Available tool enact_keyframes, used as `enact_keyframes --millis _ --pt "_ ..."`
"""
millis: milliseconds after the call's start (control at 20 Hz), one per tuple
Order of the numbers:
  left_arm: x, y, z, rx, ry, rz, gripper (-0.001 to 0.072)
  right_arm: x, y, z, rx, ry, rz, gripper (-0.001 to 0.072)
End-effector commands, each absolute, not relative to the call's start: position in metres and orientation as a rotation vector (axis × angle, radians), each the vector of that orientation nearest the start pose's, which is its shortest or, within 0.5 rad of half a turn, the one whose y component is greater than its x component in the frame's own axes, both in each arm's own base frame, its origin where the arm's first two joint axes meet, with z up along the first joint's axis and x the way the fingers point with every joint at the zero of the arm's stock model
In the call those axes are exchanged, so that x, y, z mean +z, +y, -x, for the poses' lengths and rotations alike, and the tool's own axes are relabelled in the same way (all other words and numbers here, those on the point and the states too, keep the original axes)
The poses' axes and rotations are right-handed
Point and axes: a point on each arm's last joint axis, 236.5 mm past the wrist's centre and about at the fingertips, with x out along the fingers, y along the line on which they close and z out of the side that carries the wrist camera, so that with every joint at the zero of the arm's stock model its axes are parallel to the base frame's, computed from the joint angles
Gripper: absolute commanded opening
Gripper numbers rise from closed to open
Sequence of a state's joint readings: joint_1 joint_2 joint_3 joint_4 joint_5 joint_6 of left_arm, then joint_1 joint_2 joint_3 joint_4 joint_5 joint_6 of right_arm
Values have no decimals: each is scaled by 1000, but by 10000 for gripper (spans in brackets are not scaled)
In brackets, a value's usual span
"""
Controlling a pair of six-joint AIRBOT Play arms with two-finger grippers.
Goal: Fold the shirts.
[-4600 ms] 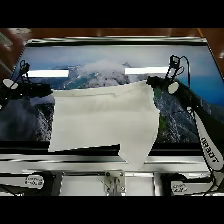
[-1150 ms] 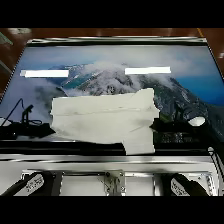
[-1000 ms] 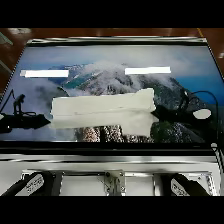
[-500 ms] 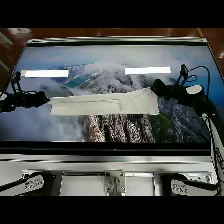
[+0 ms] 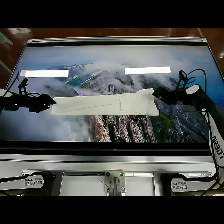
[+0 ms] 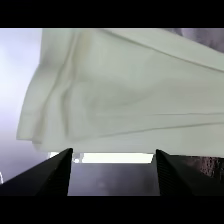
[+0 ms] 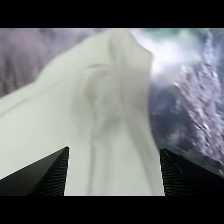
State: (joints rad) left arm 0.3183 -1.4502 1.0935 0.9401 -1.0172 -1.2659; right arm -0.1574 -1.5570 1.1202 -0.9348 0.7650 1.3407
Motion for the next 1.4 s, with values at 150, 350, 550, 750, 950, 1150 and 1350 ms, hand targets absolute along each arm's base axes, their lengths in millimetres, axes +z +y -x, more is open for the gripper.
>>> enact_keyframes --millis 150,350,550,750,950,1150,1350 --pt "6 -8 -440 -238 1118 610 605 -106 27 -443 91 1261 -698 699" --pt "43 -44 -459 -342 1028 736 605 -117 65 -448 155 1282 -809 697" --pt "58 -67 -464 -402 1004 771 605 -121 89 -443 191 1323 -882 614" --pt "57 -93 -460 -449 1027 745 562 -97 92 -447 249 1282 -901 52" --pt "48 -147 -447 -583 1063 624 40 -24 93 -439 361 1191 -821 52" --pt "17 -230 -435 -678 1114 537 40 54 110 -407 477 1151 -784 52" --pt "-12 -324 -396 -795 1186 500 40 109 119 -379 523 1092 -756 52"
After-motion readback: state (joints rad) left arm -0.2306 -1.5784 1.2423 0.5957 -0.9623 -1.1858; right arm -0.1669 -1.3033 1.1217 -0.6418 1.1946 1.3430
